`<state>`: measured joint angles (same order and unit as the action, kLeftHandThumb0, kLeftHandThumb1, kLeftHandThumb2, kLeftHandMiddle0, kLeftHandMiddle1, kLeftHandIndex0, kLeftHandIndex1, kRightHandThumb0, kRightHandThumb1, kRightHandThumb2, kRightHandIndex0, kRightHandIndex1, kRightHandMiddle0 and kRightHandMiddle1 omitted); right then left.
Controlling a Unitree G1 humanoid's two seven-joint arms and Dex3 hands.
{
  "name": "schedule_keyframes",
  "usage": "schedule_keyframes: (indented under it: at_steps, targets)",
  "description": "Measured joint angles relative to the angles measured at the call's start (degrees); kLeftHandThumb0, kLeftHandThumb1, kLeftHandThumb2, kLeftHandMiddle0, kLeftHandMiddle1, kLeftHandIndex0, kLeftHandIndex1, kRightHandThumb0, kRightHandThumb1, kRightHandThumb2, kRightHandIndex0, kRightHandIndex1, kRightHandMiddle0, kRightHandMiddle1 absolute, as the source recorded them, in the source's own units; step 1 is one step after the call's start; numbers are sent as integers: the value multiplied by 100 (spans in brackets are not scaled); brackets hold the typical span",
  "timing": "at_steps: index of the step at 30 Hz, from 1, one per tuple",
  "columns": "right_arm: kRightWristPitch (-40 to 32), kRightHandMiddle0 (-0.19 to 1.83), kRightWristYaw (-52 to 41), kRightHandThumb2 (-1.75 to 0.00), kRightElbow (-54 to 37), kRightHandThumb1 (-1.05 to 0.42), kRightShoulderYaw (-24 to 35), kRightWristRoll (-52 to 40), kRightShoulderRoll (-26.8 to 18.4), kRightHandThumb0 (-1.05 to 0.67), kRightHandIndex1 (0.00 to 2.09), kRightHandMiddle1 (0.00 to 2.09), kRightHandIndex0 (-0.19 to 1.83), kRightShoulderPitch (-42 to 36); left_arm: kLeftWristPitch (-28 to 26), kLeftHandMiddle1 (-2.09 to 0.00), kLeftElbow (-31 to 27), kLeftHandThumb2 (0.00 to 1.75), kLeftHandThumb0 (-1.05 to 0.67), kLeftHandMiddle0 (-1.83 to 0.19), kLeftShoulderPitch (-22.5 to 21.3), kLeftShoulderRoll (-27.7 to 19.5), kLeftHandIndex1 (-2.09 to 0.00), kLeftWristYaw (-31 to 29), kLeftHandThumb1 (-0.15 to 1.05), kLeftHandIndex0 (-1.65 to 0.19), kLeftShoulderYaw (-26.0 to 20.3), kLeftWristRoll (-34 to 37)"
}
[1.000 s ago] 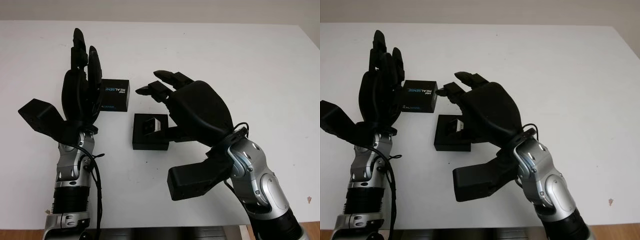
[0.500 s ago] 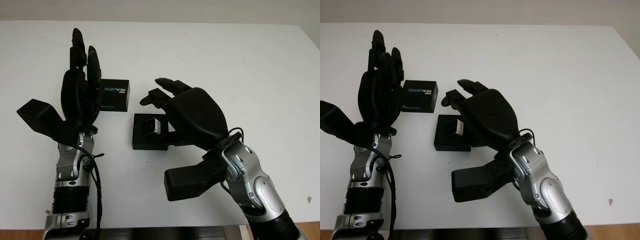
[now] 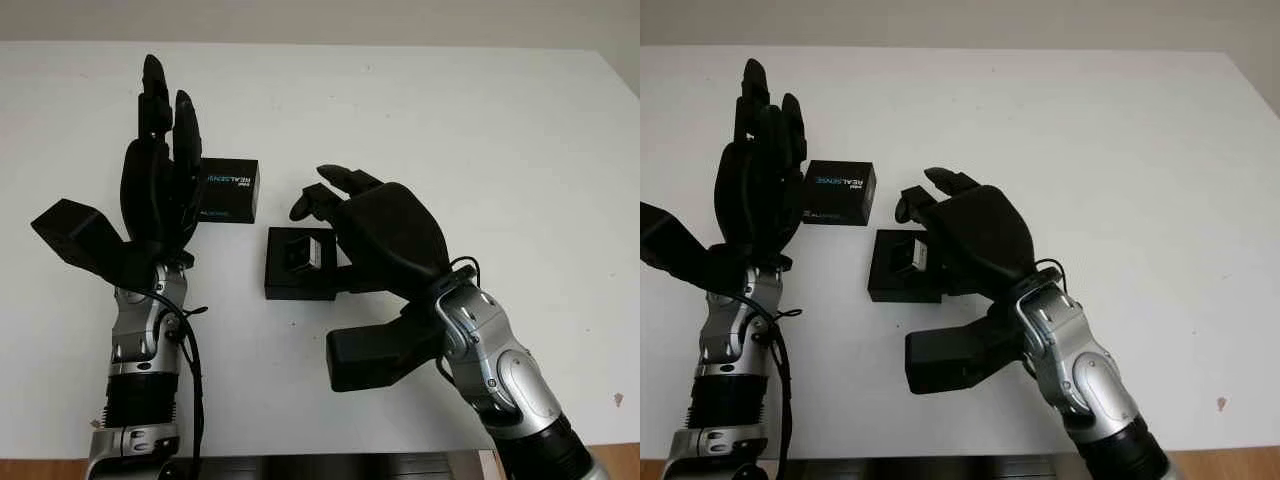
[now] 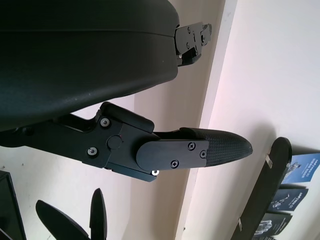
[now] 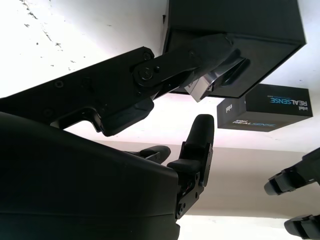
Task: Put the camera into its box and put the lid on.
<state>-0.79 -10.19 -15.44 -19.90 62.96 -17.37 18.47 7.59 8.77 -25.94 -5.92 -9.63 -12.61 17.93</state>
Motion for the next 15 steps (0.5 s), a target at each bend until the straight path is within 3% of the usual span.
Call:
schedule_keyframes:
  at_steps: [10, 15]
  targets:
    - [-22, 30, 21, -5, 41, -95, -38, -10, 4, -72, 12, 99, 37, 10, 0, 0, 0, 44, -74, 19, 0, 0, 0, 2, 105, 19, 9, -13]
    - [-25, 33, 64, -5, 66, -96, -64, 15, 4, -69, 12, 123, 40, 12, 3, 0, 1, 40, -74, 19, 0, 0, 0, -1, 105, 19, 5, -11]
